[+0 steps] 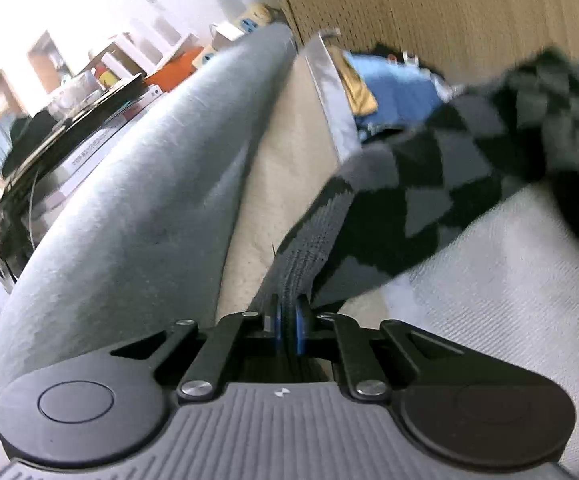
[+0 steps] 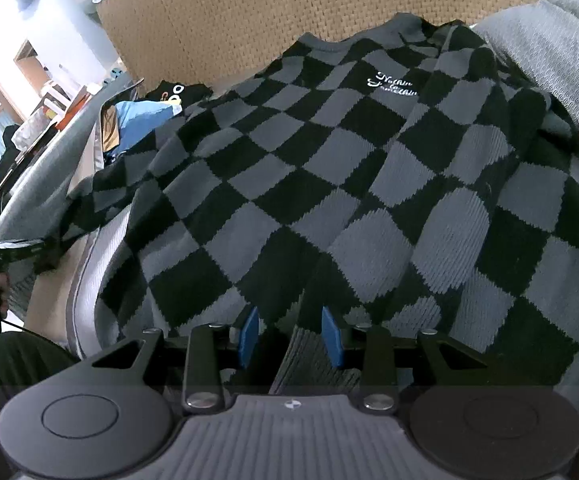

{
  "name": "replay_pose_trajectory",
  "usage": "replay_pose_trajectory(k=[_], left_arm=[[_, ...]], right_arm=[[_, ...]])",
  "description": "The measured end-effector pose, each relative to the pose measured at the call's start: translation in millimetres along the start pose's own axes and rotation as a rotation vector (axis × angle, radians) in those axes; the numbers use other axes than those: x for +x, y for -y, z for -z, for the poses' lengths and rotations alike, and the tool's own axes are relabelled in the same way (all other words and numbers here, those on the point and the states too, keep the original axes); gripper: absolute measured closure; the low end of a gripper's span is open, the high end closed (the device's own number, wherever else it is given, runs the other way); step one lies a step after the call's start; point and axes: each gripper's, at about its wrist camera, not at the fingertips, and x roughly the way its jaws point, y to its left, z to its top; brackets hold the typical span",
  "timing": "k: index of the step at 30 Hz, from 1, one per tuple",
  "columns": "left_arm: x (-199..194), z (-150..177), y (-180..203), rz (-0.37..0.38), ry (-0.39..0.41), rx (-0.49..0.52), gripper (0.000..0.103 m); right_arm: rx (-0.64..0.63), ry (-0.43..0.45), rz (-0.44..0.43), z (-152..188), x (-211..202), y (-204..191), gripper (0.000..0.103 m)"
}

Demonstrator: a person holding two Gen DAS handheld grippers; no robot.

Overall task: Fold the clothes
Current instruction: 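Move the left gripper to the other sleeve cuff and grasp it, then lift the second sleeve and fold it across the sweater body with the left gripper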

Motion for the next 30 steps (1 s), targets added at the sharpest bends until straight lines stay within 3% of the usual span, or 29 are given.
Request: replay_pose_trajectory(k=[10,15,19,23,26,29,30], left_arm=[[-63,-42,-39,0.425,0.117,-0.513,0.096],[-95,-65,-39,0.658,0.202,-0.675,0.096],[-129,-94,-11,0.838,0.254,-0.656,0.096],[-166,-119,47,0.993,0.271,-0.503,0.096],[-178,-123,104,1.155,0.223,-0.449,0.096],[-176,-114,170,1.319,0.118,-0.410,0.096],[-177,-108,192,1.343,0.091,-0.375,0.096]], right_arm=[[0.004,0.015,-0.005,-3,-4,5,0.064],[0.010,0.025,-0.001,-2,-12,9,0.064],[0.041,0.015,0.022,-2,-12,16,0.064],[0.086,0.009,0.020,-2,-13,24,0.064],[0.104,0.021,0.023,-2,-18,28,0.064],[0.121,0.028,0.036,-2,-23,32,0.064],[0.130,0.031,0.039,-2,-24,35,0.064]])
